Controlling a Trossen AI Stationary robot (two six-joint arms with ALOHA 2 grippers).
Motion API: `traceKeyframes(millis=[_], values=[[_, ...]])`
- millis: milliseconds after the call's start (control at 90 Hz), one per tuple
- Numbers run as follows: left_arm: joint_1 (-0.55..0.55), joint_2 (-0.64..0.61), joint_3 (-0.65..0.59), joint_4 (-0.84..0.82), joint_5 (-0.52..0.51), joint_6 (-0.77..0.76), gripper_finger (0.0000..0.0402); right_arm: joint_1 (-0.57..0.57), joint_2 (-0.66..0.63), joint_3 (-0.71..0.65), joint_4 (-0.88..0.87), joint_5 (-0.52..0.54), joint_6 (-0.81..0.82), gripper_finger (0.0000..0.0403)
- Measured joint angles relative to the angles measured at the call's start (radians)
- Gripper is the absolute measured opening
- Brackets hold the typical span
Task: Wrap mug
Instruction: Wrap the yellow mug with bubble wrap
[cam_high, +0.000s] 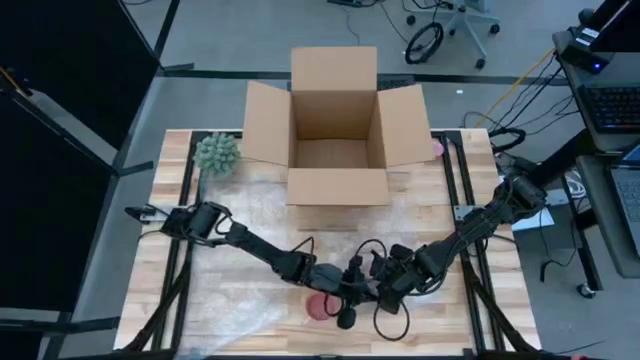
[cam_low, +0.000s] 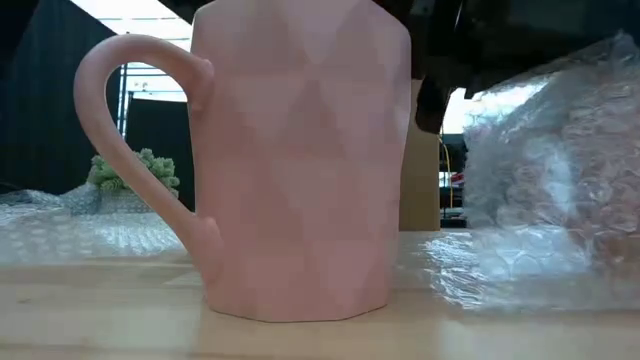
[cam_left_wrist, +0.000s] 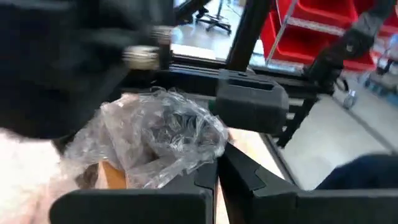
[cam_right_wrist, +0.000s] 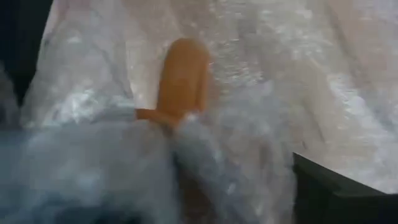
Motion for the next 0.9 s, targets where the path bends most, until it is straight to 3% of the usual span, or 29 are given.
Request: traceKeyframes(millis=[544, 733, 900], values=[[0.005, -0.005, 0.002, 0.063, -0.023, 0.056, 0.0, 0.014, 0.0, 0.365, -0.462, 0.011, -0.052, 0.021], [0.023, -0.004, 0.001, 0.059, -0.019, 0.08, 0.0, 0.02, 0.004, 0.36, -0.475, 0.081, -0.004, 0.021], [0.044, -0.002, 0.001, 0.047, 0.033, 0.081, 0.0, 0.028, 0.007, 0.248, -0.413, 0.109, 0.059, 0.021]])
